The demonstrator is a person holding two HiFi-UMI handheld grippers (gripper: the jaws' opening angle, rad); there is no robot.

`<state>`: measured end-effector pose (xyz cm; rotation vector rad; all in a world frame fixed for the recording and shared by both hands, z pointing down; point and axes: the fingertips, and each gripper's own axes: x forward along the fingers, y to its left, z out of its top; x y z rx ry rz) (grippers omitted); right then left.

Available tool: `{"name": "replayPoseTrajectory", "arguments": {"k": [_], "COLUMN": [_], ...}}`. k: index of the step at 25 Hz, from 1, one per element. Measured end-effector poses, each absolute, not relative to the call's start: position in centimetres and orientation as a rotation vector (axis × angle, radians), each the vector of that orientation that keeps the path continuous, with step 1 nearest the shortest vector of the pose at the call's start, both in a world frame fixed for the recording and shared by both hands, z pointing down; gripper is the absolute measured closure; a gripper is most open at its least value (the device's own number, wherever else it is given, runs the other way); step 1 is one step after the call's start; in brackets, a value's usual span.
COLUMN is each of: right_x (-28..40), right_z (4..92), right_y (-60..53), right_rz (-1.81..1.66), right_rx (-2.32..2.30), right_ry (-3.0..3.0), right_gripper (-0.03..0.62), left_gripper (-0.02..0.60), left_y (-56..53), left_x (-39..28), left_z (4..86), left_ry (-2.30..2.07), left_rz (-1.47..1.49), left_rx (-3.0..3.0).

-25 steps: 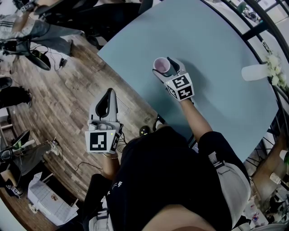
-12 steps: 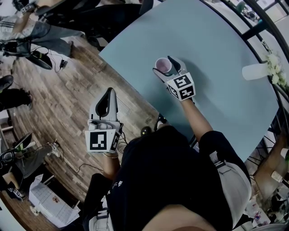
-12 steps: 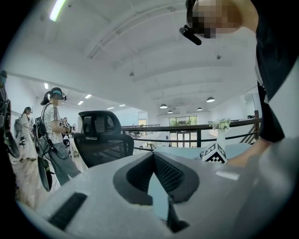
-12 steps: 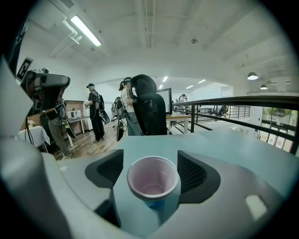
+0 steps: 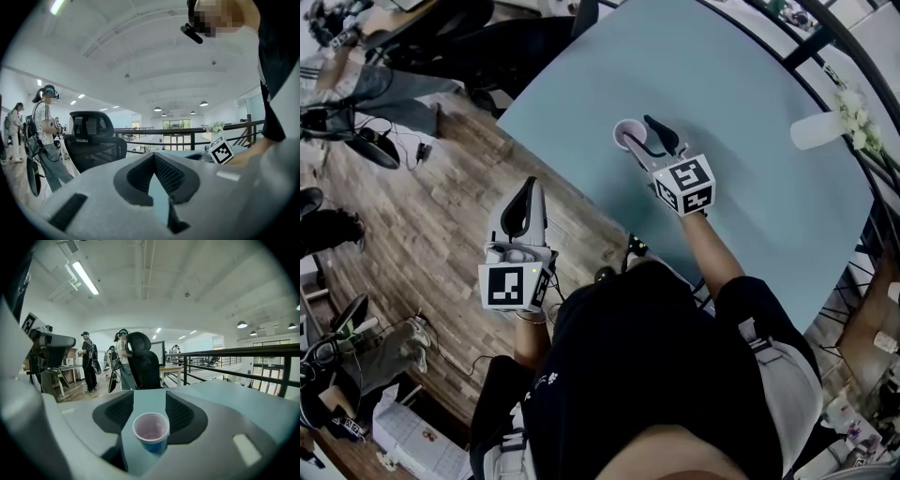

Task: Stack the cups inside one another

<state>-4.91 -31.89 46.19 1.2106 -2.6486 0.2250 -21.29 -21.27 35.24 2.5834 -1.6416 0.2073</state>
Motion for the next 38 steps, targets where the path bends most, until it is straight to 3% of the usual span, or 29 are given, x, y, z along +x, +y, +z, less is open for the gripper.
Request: {"name": "replayPoseTrajectory", "arguments": {"k": [8, 21, 38], "right_x": [-2.6, 1.1, 1.9], "right_z": [42.9, 38.9, 38.4], "right_y": [-29.0, -23.7, -19.1], "right_rz": [0.213, 0.222, 0.241], "right_rx": [1.353, 1.517, 1.559], "right_ry": [-2.662, -2.688, -2.706], "right_gripper": [0.477, 0.580, 0.583], "left_gripper": [0.589, 0.589, 0.589], "left_y": [-21.1, -19.9, -18.8], "left_x": [-19.0, -15.4, -12.3], "left_z": [35.1, 34.7, 36.4], "left_ry": [-1.532, -1.394, -1.263], "left_rz": [0.181, 0.151, 0.158], "left_rx": [2.648, 2.736, 2.784]}}
